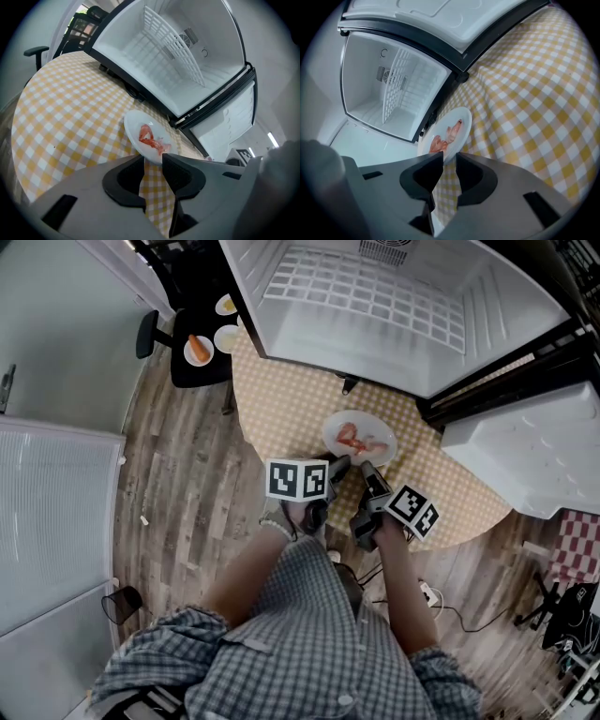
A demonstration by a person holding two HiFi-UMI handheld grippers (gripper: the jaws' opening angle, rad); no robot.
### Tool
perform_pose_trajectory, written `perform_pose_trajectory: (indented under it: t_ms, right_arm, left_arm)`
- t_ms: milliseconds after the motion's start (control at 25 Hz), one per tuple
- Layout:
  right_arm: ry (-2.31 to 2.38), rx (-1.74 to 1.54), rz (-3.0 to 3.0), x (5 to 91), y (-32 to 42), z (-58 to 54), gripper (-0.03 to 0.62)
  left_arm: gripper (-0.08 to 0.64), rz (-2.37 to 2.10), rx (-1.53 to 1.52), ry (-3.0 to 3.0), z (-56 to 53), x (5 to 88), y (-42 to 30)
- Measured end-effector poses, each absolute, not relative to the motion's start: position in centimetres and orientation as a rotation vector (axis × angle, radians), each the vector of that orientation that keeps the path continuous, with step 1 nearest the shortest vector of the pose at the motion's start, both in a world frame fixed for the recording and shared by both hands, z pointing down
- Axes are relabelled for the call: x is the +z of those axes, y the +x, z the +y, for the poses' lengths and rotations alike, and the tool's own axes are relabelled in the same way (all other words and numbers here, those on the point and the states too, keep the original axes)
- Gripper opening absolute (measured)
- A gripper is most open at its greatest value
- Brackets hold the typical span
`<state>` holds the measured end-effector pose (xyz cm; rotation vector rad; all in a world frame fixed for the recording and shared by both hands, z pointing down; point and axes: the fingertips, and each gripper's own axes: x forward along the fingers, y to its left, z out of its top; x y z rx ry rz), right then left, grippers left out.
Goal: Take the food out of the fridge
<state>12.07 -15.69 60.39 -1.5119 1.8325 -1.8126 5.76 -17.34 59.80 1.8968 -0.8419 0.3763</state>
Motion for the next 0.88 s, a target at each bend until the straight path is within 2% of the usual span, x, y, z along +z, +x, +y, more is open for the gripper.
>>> perform_pose_trajectory:
  t_ms: [560, 720, 880]
  right_arm:
    - [-1.557, -1.811, 2.073, 60.8, 11.1, -15.4, 0.081]
    - [-1.608, -1.808, 2.105, 60.7, 11.6, -14.9, 0.092]
    - [-1.668, -1.766, 2.143, 59.9, 12.0, -14.5, 0.091]
  left_arm:
    - [0.181, -0.666, 0.842, 2.13, -16.0, 61.0, 5.8]
    - [0.178, -0.665, 0.873, 2.14, -15.5, 60.9, 5.2]
    - [0.138, -0.702, 0.862, 2.146, -15.8, 60.4, 3.8]
